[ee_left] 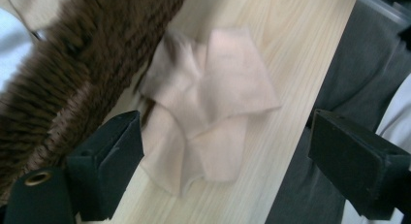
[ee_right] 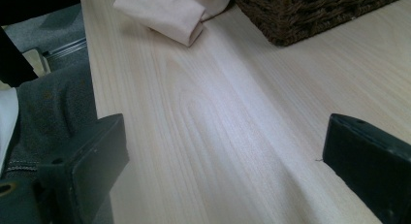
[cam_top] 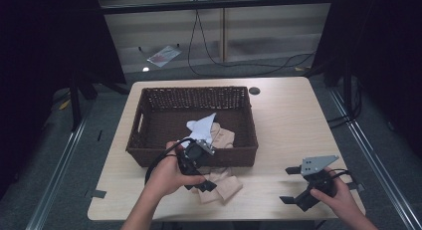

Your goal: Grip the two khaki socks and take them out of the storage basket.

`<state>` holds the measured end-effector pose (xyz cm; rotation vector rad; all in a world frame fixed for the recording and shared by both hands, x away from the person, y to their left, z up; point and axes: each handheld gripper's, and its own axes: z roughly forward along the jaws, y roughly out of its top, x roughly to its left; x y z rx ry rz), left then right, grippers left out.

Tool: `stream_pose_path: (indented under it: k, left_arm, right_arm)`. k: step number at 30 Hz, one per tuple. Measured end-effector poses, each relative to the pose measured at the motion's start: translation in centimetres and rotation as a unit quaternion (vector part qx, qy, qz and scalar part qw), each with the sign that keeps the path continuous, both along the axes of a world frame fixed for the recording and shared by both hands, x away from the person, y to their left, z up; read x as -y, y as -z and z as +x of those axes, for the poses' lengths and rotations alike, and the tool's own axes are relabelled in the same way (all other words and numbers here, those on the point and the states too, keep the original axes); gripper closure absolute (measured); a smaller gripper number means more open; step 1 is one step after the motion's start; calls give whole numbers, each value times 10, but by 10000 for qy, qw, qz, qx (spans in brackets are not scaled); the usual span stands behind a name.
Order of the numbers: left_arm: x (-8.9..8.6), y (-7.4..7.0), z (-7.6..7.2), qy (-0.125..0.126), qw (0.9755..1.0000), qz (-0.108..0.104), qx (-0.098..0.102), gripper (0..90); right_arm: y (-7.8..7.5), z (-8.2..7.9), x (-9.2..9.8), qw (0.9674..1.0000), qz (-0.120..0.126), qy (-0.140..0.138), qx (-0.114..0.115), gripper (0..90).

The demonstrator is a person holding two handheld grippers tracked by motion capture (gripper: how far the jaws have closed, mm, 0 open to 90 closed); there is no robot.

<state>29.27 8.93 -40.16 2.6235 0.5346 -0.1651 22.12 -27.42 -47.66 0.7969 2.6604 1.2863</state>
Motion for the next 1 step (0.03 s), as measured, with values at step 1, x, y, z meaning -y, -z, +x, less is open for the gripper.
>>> stream_pose_path:
  k: [1]
  left_arm:
    - [0,0,-1,-43,10000,-6,5,123]
  right_arm:
    - [0,0,0,10000,-10,0,3,22]
